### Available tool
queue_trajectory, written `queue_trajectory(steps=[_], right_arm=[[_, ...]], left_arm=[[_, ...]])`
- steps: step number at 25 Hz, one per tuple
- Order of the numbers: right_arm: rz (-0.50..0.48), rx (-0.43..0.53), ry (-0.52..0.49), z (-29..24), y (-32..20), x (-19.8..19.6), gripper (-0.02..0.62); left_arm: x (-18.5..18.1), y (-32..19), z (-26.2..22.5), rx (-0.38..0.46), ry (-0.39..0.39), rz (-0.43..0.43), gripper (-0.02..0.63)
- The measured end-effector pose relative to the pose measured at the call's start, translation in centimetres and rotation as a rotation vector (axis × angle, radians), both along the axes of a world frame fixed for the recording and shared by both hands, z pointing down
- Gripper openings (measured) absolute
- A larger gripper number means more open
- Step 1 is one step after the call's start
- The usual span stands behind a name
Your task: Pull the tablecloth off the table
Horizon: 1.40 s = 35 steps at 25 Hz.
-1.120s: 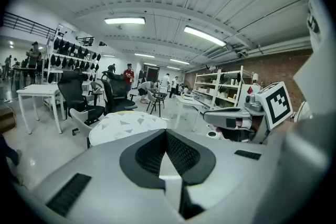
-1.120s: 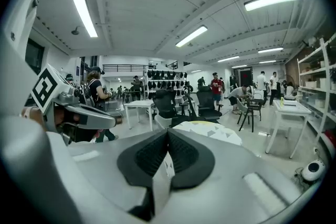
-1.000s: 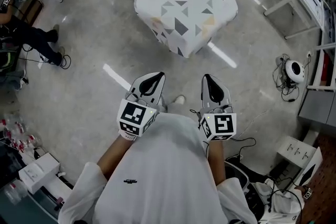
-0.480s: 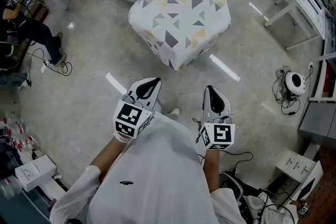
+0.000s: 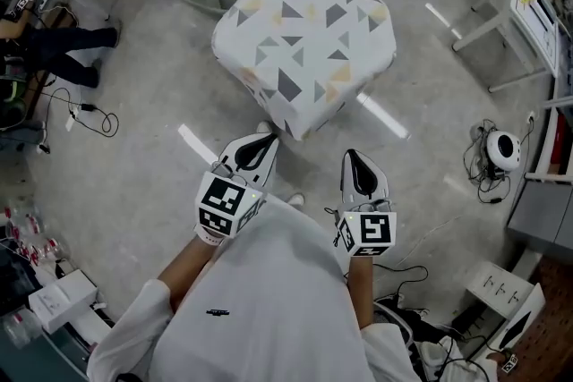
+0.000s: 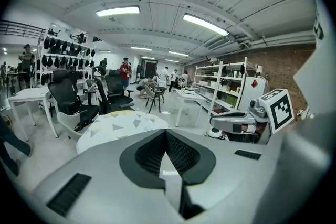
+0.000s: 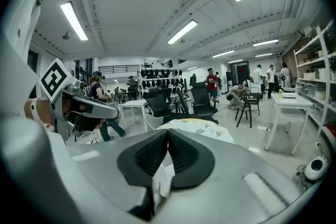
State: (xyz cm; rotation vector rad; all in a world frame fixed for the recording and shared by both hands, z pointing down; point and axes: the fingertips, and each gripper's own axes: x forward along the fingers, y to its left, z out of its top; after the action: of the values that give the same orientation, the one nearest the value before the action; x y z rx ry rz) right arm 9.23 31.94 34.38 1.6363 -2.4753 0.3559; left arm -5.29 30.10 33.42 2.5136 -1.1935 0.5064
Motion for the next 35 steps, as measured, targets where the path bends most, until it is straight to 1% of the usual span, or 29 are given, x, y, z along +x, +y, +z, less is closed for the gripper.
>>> queue_trajectory(steps=[5, 10, 14, 16, 19, 23, 27, 30, 35], right_arm=[[0.007, -0.018, 0.026, -0.5, -7.5, -1.6, 0.012], [0.027, -0.024, 0.063, -1.6, -15.3, -3.4, 0.012], [0.074, -0.041, 0.083, -2.1, -21.0, -4.0, 0.012], [0.104, -0.037, 0.078, -2.7, -23.5, -4.0, 0.012], [0.107, -0.030, 0.070, -3.3, -26.3, -4.6, 0.012], [0.061, -0.045, 0.092, -3.3, -29.2, -5.6, 0.012], [0.003, -0.054, 0.097, -2.6, -30.8, -5.7, 0.012], [-0.033, -0.069, 0.099, -1.9, -31.3, -5.1, 0.012], [-0.074, -0.090, 0.119, -1.1, -32.2, -2.8, 0.012]], left_arm=[[-1.5, -8.0, -0.3, -0.012, 0.031, 0.006, 0.006], [-2.8, -15.7, -1.4, -0.011, 0.057, 0.052, 0.006], [-3.9, -21.0, -2.0, -0.020, 0.074, 0.096, 0.006], [-4.5, -23.5, -2.2, -0.020, 0.080, 0.111, 0.006], [-5.1, -26.6, -2.4, -0.021, 0.082, 0.117, 0.006], [-5.0, -29.5, -2.3, -0.031, 0.081, 0.113, 0.006], [-3.8, -30.9, -1.8, -0.032, 0.082, 0.097, 0.006], [-2.6, -31.2, -1.8, -0.037, 0.076, 0.087, 0.006], [-0.6, -31.4, -2.6, -0.028, 0.068, 0.075, 0.006]])
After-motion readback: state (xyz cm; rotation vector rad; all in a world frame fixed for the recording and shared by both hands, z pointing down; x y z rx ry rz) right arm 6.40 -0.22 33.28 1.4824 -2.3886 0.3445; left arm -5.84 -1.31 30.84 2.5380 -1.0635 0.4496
